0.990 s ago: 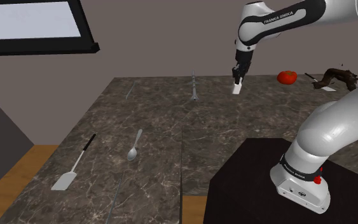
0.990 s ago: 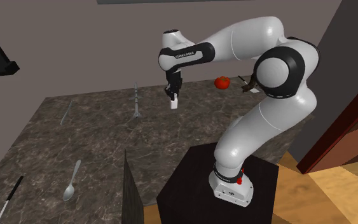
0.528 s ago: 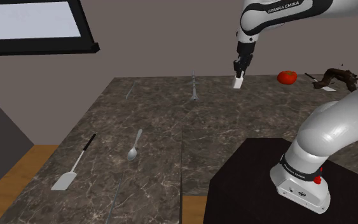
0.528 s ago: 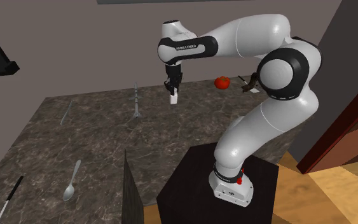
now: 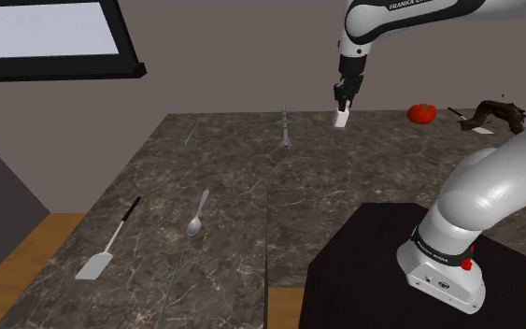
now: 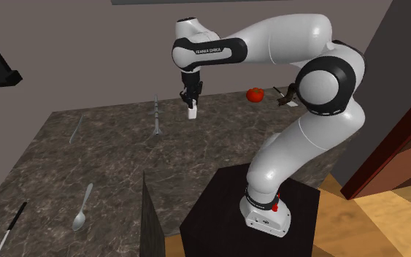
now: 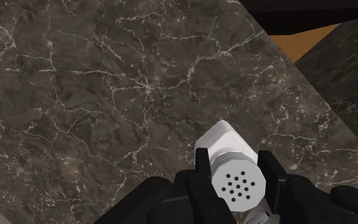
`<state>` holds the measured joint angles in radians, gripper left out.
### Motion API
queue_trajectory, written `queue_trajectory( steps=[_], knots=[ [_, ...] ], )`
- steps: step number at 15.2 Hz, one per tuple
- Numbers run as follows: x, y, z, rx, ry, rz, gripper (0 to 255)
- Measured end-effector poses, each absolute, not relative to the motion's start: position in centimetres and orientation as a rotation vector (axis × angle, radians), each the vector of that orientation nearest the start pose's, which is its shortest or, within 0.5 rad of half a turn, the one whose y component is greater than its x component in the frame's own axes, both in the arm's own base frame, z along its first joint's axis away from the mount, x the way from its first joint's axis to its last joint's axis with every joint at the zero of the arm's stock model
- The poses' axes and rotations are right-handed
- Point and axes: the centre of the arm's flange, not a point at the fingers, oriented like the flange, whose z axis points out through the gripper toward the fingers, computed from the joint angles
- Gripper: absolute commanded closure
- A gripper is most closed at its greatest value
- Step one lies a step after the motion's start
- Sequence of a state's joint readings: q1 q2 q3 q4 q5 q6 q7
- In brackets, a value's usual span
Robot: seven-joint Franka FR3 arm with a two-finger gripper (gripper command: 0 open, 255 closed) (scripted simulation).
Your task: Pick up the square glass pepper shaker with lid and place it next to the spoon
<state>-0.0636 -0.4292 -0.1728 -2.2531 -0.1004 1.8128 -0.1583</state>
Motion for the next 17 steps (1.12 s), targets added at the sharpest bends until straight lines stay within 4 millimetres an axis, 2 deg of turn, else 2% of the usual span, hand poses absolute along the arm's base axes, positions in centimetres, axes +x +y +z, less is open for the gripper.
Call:
queue_trajectory(
  steps=[17],
  knots=[
    [48.4,9.5,52.8,-3.164,0.059,0.032,255]
  ],
)
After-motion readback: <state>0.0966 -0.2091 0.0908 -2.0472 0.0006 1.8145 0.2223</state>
